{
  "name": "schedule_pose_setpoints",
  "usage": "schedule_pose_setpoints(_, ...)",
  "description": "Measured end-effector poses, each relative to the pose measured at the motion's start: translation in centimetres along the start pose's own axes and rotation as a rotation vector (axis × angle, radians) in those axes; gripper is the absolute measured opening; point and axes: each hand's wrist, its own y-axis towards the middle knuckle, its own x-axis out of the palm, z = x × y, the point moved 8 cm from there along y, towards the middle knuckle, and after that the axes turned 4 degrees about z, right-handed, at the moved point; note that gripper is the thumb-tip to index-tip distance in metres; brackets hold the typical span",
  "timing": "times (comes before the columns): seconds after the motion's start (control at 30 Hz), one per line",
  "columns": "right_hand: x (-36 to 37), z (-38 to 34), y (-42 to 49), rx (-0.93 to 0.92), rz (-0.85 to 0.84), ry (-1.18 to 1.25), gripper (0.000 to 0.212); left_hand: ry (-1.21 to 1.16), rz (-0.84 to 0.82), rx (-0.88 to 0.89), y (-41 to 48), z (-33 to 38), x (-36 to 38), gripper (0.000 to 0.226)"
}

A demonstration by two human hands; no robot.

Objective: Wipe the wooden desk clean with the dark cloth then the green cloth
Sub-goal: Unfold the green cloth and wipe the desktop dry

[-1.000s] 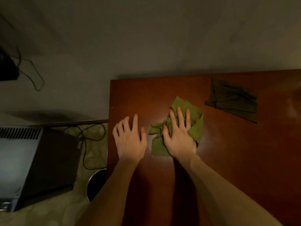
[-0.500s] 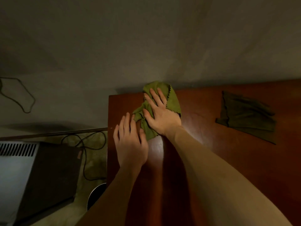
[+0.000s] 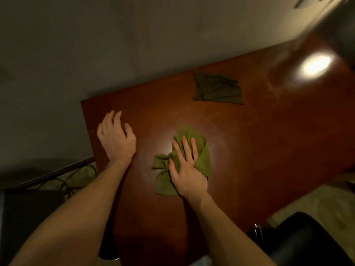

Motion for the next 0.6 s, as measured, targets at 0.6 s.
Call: schedule_pose_setpoints(0.6, -8.4, 20.6, 1.2, 0.257, 0.02, 0.056, 0.064, 0.151, -0.267, 0.188, -17.5, 14.9, 7.1, 0.065)
